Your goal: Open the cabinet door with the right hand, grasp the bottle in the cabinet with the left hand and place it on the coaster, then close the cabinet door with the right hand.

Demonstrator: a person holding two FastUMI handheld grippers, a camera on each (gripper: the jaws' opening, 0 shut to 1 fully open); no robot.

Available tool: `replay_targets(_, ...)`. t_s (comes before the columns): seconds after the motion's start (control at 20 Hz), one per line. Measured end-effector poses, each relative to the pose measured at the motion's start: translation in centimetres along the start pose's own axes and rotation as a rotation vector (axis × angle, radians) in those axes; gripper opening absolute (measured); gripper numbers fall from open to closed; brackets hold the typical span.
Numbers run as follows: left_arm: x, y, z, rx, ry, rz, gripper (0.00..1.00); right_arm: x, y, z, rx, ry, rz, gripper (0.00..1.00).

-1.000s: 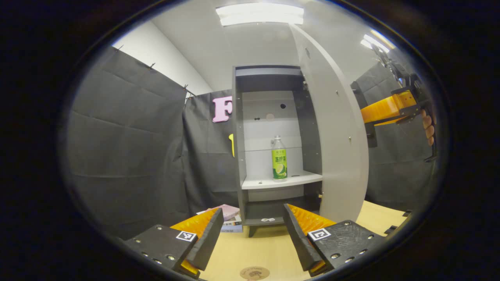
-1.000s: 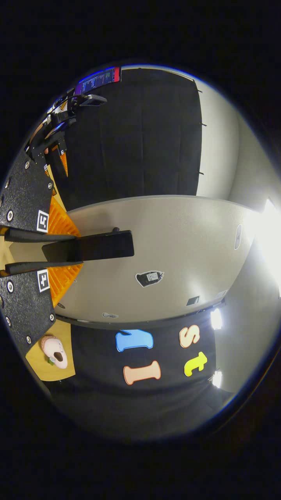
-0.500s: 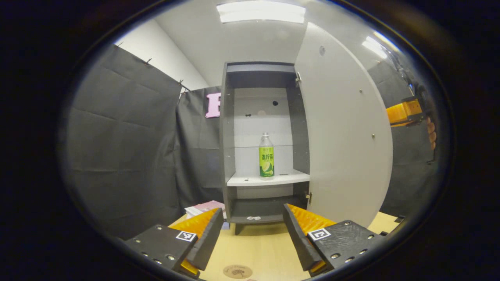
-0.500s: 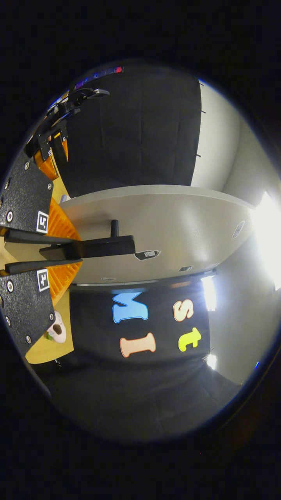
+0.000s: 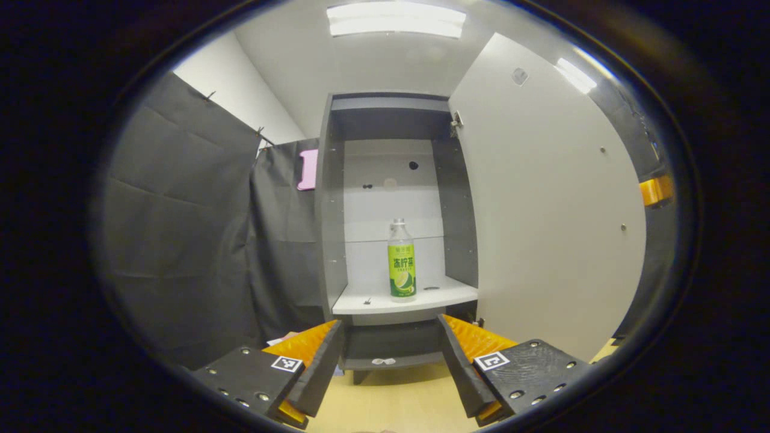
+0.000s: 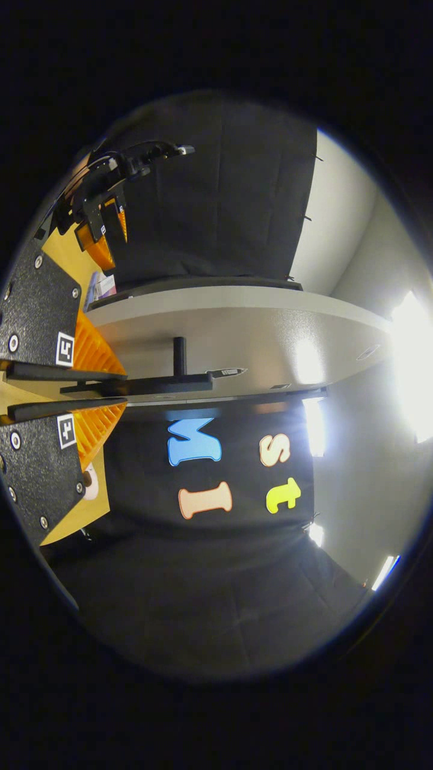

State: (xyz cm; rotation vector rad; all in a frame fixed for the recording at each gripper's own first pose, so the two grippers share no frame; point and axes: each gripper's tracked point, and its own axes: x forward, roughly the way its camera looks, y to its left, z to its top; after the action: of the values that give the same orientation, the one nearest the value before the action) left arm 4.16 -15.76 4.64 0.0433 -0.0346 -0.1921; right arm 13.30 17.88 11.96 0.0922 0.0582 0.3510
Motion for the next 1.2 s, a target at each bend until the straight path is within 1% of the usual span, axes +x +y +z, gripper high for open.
replay_targets(0.05, 1.4, 0.0, 0.2, 0.0, -0.002, -0.019, 0.88, -0.3, -0.7, 0.2, -0.004, -0.011, -0.028, 0.21)
replay_targets(0.1, 2.8, -0.1, 0.4, -0.001, -0.006, -0.04, 0.88, -0.3, -1.4, 0.2, -0.002, -0.024, -0.056, 0.25)
replay_targets(0.15, 4.2, -0.2, 0.6, -0.001, -0.011, -0.058, 0.88, -0.8, -1.9, 0.2, 0.005, -0.035, -0.074, 0.46)
replay_targets(0.25, 6.8, -0.6, 1.2, 0.0, -0.023, -0.086, 0.88, -2.2, -3.5, 0.0, 0.009, -0.054, -0.116, 0.82)
replay_targets(0.35, 9.2, -1.0, 1.4, -0.004, -0.031, -0.11, 0.88, -3.0, -3.8, 0.1, -0.001, -0.077, -0.142, 0.94)
replay_targets(0.45, 11.7, -1.0, 1.4, -0.008, -0.037, -0.124, 0.88, -4.0, -4.0, -0.1, -0.035, -0.088, -0.18, 0.97)
replay_targets(0.55, 14.0, -1.3, 1.2, -0.015, -0.035, -0.14, 0.88, -4.9, -5.4, 0.0, -0.068, -0.107, -0.248, 0.97)
replay_targets(0.6, 15.1, -1.4, 1.0, -0.018, -0.033, -0.147, 0.92, -5.0, -5.7, -0.2, -0.068, -0.107, -0.273, 0.97)
replay_targets(0.7, 17.6, -1.5, 0.7, -0.021, -0.028, -0.157, 0.92, -5.6, -6.6, -0.8, -0.066, -0.094, -0.33, 0.97)
replay_targets(0.75, 18.7, -1.4, 0.6, -0.022, -0.028, -0.159, 0.92, -5.9, -7.1, -1.1, -0.066, -0.086, -0.36, 0.96)
replay_targets(0.8, 19.7, -1.4, 0.4, -0.024, -0.028, -0.16, 0.92, -6.0, -7.9, -1.3, -0.061, -0.076, -0.388, 0.97)
replay_targets(0.85, 20.8, -1.5, 0.2, -0.029, -0.026, -0.165, 0.87, -6.1, -8.4, -1.6, -0.05, -0.067, -0.409, 0.97)
replay_targets(1.0, 24.2, -1.5, -0.1, -0.047, -0.02, -0.166, 0.88, -6.2, -9.2, -2.7, -0.022, -0.042, -0.466, 0.97)
replay_targets(1.05, 25.3, -1.4, -0.4, -0.055, -0.014, -0.164, 0.92, -6.3, -9.5, -3.0, -0.017, -0.037, -0.484, 0.97)
replay_targets(1.1, 26.2, -1.4, -0.7, -0.062, -0.008, -0.165, 0.87, -6.2, -9.8, -3.2, -0.013, -0.033, -0.497, 0.97)
replay_targets(1.2, 27.8, -1.5, -1.3, -0.068, 0.002, -0.166, 0.87, -6.2, -10.2, -3.6, -0.004, -0.028, -0.515, 0.97)
